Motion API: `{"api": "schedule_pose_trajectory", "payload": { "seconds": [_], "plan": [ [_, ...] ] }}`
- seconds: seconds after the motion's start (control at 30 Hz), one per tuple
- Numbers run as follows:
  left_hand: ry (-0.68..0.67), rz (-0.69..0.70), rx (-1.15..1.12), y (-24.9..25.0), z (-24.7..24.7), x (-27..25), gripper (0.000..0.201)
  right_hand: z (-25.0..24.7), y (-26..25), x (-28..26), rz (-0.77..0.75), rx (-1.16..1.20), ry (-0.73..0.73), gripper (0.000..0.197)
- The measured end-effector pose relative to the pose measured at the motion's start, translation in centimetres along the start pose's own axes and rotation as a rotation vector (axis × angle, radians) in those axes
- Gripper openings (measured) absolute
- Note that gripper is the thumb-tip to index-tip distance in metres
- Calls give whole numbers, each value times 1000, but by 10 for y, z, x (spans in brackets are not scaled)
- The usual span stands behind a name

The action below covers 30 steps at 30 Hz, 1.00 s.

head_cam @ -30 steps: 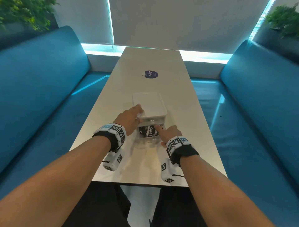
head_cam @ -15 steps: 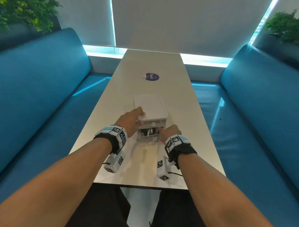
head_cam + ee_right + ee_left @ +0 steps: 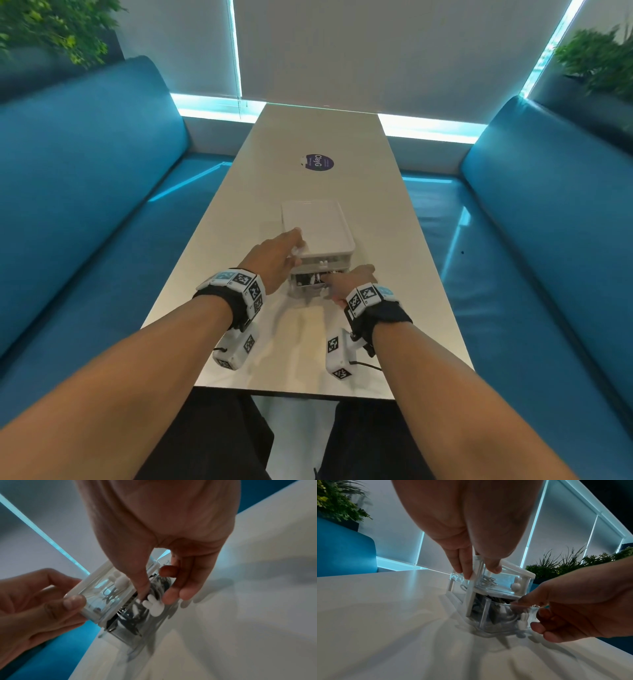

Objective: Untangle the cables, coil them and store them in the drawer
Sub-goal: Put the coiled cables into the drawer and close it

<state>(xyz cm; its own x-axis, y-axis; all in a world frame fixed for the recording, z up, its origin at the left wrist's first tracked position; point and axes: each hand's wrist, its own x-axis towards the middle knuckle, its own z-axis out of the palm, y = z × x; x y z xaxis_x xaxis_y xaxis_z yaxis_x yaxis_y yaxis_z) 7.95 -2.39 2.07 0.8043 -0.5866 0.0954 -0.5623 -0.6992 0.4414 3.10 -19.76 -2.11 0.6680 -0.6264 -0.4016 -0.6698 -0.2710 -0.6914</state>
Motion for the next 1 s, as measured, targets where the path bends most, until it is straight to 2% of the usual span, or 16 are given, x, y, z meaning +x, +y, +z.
{"api": "schedule_pose_trajectory", "payload": {
  "seconds": [0.17,0.27,0.33,0.37,0.43,0.47,0.53,0.6,0.73,0.8,0.83,0.93,1.0],
  "plan": [
    [-4,-13,-15,0,0,-1,36,0,8,3,-122,70,-7,47],
    [0,-20,-40,-1,0,-3,37,2,13,5,-151,118,-62,57],
    [10,-26,-55,0,0,-3,38,1,11,7,-107,198,-134,61],
    [11,-30,-59,1,-1,-3,38,-1,9,6,-79,276,-172,54],
    [7,-36,-67,0,-1,-3,39,-9,6,-3,-45,357,-208,27],
    [4,-41,-74,0,0,-3,40,-12,7,-4,-64,340,-191,17],
    [1,-50,-90,-1,1,-4,42,-15,13,-3,-114,279,-156,10],
    [3,-53,-101,-2,2,-4,44,-11,19,4,-126,248,-140,12],
    [-2,-55,-110,-2,3,-2,46,1,26,28,-100,111,-102,31],
    [-3,-59,-117,-3,3,-2,46,2,24,23,-119,113,-76,37],
    [-1,-59,-116,-5,3,-1,46,1,21,16,-114,177,-98,41],
    [-3,-51,-126,-8,4,2,47,-5,25,7,-47,470,-289,53],
    [-2,-54,-142,-11,5,5,47,-16,23,1,-84,506,-402,52]
  ]
}}
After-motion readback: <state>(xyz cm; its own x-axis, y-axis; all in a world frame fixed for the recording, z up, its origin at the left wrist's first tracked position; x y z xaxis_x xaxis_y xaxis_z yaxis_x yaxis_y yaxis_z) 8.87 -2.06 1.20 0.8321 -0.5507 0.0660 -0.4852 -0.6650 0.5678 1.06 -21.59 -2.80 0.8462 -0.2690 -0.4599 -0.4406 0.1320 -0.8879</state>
